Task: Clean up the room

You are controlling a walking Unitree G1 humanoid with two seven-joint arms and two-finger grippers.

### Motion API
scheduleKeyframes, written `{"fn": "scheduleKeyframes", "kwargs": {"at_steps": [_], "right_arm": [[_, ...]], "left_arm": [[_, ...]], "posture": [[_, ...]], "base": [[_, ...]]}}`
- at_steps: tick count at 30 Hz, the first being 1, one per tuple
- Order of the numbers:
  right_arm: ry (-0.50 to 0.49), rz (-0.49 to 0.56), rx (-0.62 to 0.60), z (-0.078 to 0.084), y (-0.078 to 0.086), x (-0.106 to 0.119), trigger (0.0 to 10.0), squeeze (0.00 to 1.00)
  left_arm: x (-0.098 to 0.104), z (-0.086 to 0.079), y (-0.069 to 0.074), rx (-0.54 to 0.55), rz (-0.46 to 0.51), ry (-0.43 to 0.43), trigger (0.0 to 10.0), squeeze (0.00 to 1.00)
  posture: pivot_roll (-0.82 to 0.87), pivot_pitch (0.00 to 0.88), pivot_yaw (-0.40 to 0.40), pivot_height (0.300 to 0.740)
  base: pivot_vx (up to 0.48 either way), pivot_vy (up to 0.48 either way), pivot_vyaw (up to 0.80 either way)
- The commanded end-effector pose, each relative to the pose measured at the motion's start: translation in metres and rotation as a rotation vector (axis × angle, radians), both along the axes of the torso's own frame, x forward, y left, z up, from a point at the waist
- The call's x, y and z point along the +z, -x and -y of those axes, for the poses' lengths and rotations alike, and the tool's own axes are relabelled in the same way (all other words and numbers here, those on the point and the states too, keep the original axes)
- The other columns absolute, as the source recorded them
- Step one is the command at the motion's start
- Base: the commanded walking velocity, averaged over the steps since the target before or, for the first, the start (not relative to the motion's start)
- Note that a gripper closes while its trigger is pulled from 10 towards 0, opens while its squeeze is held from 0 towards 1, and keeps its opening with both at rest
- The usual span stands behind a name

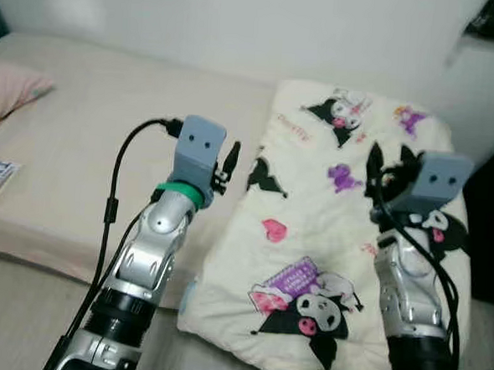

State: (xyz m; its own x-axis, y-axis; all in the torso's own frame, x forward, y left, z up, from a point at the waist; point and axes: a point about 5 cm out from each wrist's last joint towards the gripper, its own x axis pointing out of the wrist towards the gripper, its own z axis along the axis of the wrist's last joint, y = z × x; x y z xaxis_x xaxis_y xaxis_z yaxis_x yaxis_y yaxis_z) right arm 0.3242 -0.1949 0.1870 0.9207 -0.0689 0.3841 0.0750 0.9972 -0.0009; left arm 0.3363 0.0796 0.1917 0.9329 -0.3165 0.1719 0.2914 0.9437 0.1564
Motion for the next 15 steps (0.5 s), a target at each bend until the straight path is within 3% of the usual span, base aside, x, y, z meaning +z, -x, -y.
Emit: {"fn": "scheduleKeyframes", "kwargs": {"at_steps": [1, 8, 15], "right_arm": [[0.003, -0.013, -0.013, 0.0031, 0.0009, -0.0042, 10.0, 0.00], [0.009, -0.016, -0.006, 0.0028, 0.0007, -0.0044, 10.0, 0.00], [0.008, -0.018, -0.005, 0.0021, 0.0009, -0.0054, 10.0, 0.00]], "left_arm": [[-0.0018, 0.0071, 0.0026, -0.020, 0.007, -0.011, 10.0, 0.00], [-0.0014, 0.0125, 0.0037, -0.032, 0.018, -0.010, 10.0, 0.00], [-0.0035, 0.0143, 0.0053, -0.038, 0.022, -0.011, 10.0, 0.00]], "posture": [[-0.12, 0.053, 0.025, 0.740], [-0.12, 0.058, 0.023, 0.740], [-0.12, 0.059, 0.022, 0.740]], "base": [[0.000, 0.000, 0.00], [0.000, 0.000, 0.00], [0.000, -0.370, 0.00]]}}
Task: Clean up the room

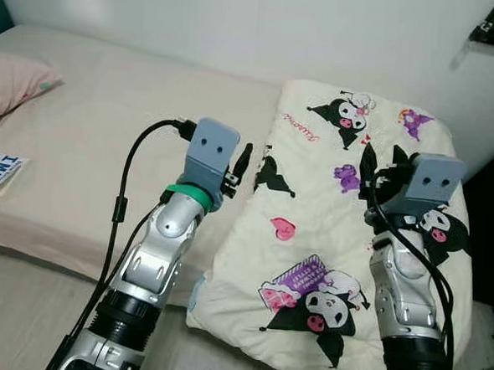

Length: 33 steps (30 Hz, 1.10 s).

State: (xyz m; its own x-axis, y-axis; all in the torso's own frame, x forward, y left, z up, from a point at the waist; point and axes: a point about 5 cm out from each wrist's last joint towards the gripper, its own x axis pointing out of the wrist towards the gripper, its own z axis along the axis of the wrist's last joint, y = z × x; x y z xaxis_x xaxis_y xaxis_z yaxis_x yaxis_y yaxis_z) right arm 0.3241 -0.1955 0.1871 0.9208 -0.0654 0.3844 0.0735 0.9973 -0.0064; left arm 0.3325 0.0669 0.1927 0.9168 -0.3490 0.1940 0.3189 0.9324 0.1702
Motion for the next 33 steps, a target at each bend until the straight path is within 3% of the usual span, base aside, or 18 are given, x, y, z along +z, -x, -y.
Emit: {"fn": "scheduleKeyframes", "kwargs": {"at_steps": [1, 12, 33], "right_arm": [[0.002, -0.018, -0.005, 0.001, 0.001, -0.006, 10.0, 0.00], [0.000, -0.021, 0.002, -0.001, 0.000, -0.006, 10.0, 0.00], [-0.001, -0.033, 0.066, -0.012, -0.001, -0.008, 10.0, 0.00]], "left_arm": [[-0.005, 0.001, 0.001, 0.001, -0.006, -0.004, 10.0, 0.00], [-0.006, -0.002, 0.000, 0.014, -0.016, 0.001, 10.0, 0.00], [-0.017, -0.009, -0.003, 0.058, -0.076, -0.003, 10.0, 0.00]], "posture": [[-0.12, 0.059, 0.022, 0.740], [-0.12, 0.060, 0.023, 0.740], [-0.12, 0.059, 0.016, 0.740]], "base": [[0.000, -0.379, 0.00], [0.000, -0.370, 0.00], [0.000, 0.000, 0.00]]}}
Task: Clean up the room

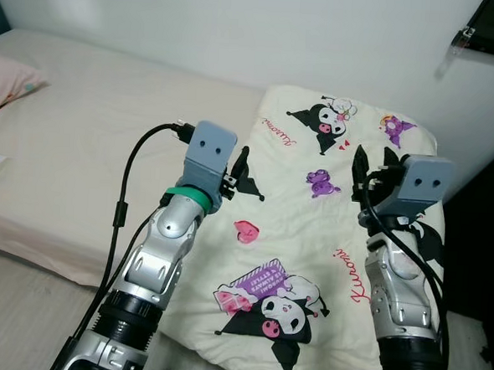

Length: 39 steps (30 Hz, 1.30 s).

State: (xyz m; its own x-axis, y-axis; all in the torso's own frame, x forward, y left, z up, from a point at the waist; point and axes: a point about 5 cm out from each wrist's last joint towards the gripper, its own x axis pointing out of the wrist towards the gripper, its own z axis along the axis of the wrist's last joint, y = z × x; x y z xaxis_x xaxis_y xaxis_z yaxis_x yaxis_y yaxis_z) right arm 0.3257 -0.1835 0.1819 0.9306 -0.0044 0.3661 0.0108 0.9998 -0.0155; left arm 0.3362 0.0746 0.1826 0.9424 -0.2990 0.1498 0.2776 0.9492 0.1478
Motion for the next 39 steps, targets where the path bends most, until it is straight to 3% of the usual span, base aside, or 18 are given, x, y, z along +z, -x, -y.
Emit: {"fn": "scheduleKeyframes", "kwargs": {"at_steps": [1, 14, 19, 23, 39], "right_arm": [[-0.009, -0.013, 0.004, 0.000, 0.001, -0.003, 10.0, 0.00], [0.009, -0.021, 0.010, -0.003, -0.001, -0.004, 10.0, 0.00], [0.013, -0.027, 0.008, -0.003, 0.000, -0.006, 10.0, 0.00], [0.012, -0.029, 0.020, -0.004, 0.000, -0.007, 10.0, 0.00], [-0.015, -0.028, 0.071, -0.010, 0.007, -0.010, 10.0, 0.00]], "left_arm": [[-0.007, -0.001, 0.001, 0.005, -0.027, -0.012, 10.0, 0.00], [-0.012, -0.007, 0.001, 0.025, -0.032, -0.026, 10.0, 0.00], [-0.016, -0.024, 0.001, 0.110, -0.030, -0.017, 10.0, 0.00], [-0.018, -0.028, 0.003, 0.124, -0.032, -0.011, 10.0, 0.00], [-0.023, -0.022, 0.006, 0.094, -0.068, 0.005, 10.0, 0.00]], "posture": [[-0.12, 0.059, 0.016, 0.740], [-0.11, 0.055, 0.011, 0.740], [-0.11, 0.058, 0.008, 0.740], [-0.10, 0.058, 0.008, 0.740], [-0.12, 0.085, 0.038, 0.740]], "base": [[0.000, 0.000, 0.00], [0.000, 0.000, 0.07], [0.000, 0.000, 0.74], [0.000, 0.000, 0.74], [0.000, 0.000, 0.73]]}}
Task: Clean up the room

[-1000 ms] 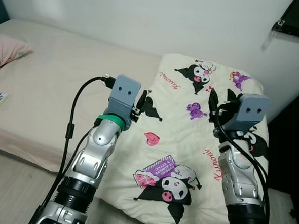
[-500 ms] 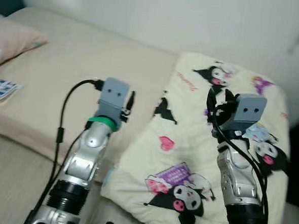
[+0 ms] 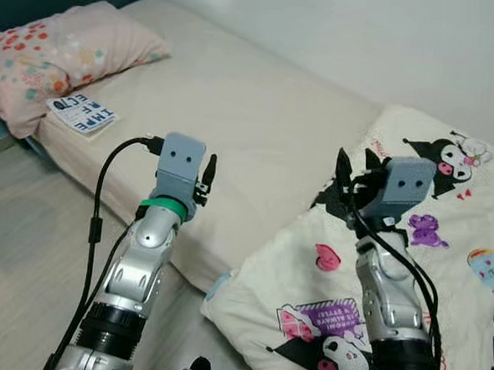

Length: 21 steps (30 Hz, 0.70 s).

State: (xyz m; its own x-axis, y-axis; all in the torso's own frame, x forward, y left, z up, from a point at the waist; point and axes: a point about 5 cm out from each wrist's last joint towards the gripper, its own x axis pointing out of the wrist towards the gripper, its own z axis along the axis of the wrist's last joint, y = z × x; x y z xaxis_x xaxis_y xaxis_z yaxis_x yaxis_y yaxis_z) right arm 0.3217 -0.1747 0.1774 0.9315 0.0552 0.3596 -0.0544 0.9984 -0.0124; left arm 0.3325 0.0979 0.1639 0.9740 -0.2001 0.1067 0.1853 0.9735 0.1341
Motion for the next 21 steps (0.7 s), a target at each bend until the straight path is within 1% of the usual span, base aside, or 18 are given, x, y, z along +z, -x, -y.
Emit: {"fn": "scheduleKeyframes", "kwargs": {"at_steps": [1, 11, 14, 21], "right_arm": [[-0.014, -0.020, 0.005, -0.0009, 0.0030, -0.0055, 10.0, 0.00], [-0.023, -0.022, 0.007, -0.0037, 0.0051, -0.0074, 10.0, 0.00], [-0.030, -0.026, 0.010, -0.0050, 0.0042, -0.0083, 10.0, 0.00], [-0.040, -0.024, 0.023, -0.0102, 0.0034, -0.0075, 10.0, 0.00]], "left_arm": [[-0.0046, 0.0015, 0.0025, -0.012, -0.023, 0.001, 10.0, 0.00], [-0.0040, 0.0009, 0.0012, -0.014, -0.028, -0.007, 10.0, 0.00], [-0.0050, -0.0025, 0.0033, -0.004, -0.034, -0.016, 10.0, 0.00], [-0.0064, -0.0049, 0.0046, 0.001, -0.043, -0.032, 10.0, 0.00]], "posture": [[-0.12, 0.087, 0.041, 0.740], [-0.11, 0.103, 0.046, 0.740], [-0.10, 0.111, 0.051, 0.740], [-0.08, 0.121, 0.058, 0.740]], "base": [[0.000, 0.000, 0.73], [0.000, 0.000, 0.72], [0.000, 0.000, 0.72], [0.000, 0.000, 0.72]]}}
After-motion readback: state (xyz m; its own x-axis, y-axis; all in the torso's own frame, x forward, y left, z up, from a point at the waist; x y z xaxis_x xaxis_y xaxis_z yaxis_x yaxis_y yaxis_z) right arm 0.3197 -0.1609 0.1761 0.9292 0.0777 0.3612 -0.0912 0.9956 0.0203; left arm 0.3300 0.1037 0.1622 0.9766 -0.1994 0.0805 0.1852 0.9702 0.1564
